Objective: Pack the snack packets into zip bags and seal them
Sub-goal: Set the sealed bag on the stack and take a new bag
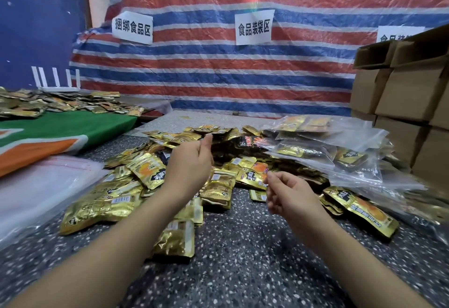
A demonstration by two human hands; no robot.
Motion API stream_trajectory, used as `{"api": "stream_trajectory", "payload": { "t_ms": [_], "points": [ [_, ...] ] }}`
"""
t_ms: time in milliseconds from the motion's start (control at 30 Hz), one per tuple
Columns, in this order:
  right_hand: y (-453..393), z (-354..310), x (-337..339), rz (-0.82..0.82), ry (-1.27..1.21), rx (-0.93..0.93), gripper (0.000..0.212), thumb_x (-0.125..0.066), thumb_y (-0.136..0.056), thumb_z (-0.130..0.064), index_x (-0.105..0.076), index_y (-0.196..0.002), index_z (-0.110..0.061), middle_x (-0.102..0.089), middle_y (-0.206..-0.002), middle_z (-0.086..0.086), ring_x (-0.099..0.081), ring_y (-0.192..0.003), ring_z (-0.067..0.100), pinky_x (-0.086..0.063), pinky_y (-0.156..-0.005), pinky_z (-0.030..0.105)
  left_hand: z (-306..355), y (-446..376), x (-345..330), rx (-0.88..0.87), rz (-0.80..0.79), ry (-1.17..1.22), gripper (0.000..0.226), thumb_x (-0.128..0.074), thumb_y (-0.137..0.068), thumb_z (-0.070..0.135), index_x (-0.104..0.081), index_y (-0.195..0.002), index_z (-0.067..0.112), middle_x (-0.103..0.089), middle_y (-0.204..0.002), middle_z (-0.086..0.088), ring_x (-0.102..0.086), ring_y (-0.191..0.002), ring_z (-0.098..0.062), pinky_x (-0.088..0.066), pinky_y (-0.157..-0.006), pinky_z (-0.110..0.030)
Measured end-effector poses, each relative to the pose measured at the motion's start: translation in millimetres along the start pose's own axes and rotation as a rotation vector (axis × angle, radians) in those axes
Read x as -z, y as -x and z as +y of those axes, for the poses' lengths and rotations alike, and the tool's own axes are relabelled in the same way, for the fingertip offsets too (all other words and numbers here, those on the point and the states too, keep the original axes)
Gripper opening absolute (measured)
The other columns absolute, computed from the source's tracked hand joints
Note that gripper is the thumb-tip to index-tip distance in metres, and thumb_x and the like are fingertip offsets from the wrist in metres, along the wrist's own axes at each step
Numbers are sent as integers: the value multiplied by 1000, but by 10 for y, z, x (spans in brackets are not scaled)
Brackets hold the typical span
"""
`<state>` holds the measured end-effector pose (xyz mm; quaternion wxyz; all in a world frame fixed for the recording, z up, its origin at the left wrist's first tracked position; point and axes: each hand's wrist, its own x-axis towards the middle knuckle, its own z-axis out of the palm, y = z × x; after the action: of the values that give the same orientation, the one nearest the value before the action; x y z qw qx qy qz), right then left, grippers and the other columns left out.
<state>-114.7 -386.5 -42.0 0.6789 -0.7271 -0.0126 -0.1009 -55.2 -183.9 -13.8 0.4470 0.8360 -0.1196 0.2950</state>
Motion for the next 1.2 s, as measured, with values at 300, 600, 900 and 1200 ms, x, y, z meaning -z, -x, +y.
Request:
{"api": "stream_trajectory", "payload": {
  "t_ms": [300,600,900,1200],
  "points": [
    [65,-79,-85,-42,-77,-33,45,-46,-103,-38,-52,-67,-11,-48,-48,2,-46,-44,15,-42,-43,22,-1017,-362,867,244,22,-713,38,-51,-99,29,-51,-125,2,-57,-124,-18,-55,-105,-33,-48,-82,-44],
    [8,-19,-59,-43,-115,-76,45,-50,-102,-41,-56,-68,-11,-50,-50,3,-48,-42,15,-44,-41,23,-1877,-333,1512,698,-29,-924,76,-47,-96,54,-38,-141,-6,-45,-142,-26,-47,-126,-41,-44,-102,-46],
    [-21,18,-46,-46,-75,-92,43,-52,-102,-38,-58,-69,-11,-50,-50,3,-47,-42,14,-43,-40,23,-1909,-237,1535,576,-196,-922,26,-41,-102,24,-62,-110,10,-65,-119,-16,-60,-106,-30,-50,-88,-34],
    [5,-13,-37,-42,-58,-103,41,-52,-102,-36,-58,-72,-9,-51,-51,3,-49,-43,14,-44,-42,24,-1645,-177,1456,458,48,-946,30,-46,-95,4,-62,-70,4,-59,-68,-11,-57,-63,-27,-45,-53,-30]
  ]
}}
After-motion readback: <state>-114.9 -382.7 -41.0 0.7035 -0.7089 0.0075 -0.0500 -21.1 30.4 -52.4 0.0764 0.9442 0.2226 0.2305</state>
